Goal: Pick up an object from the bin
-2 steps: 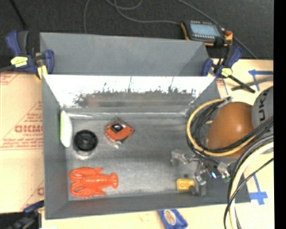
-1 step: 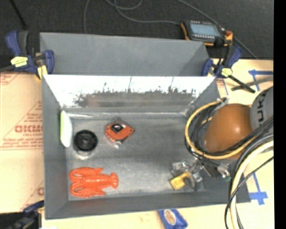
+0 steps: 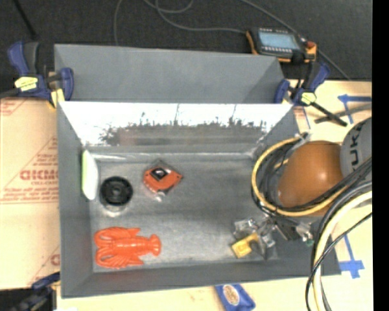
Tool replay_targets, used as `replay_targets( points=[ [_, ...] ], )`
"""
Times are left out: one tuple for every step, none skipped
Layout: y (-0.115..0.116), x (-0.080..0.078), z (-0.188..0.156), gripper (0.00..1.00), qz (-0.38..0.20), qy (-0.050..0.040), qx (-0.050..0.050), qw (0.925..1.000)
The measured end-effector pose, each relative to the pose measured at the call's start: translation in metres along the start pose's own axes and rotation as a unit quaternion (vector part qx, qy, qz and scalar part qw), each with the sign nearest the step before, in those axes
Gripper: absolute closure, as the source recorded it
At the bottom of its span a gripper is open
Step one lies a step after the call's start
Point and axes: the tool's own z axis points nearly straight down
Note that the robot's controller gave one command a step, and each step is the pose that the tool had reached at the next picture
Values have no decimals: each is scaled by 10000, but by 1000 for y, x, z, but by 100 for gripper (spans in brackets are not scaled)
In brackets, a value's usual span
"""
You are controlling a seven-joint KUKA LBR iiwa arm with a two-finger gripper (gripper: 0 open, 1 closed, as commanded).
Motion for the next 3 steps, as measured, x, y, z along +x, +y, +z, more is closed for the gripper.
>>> replay_targets(
  points=[
    [0, 0, -2, 100, 2, 5, -7, 10000],
    [0, -1, -6, 100, -1, 12, -15, 10000],
    [0, 0, -10, 100, -2, 27, -28, 10000]
  ],
)
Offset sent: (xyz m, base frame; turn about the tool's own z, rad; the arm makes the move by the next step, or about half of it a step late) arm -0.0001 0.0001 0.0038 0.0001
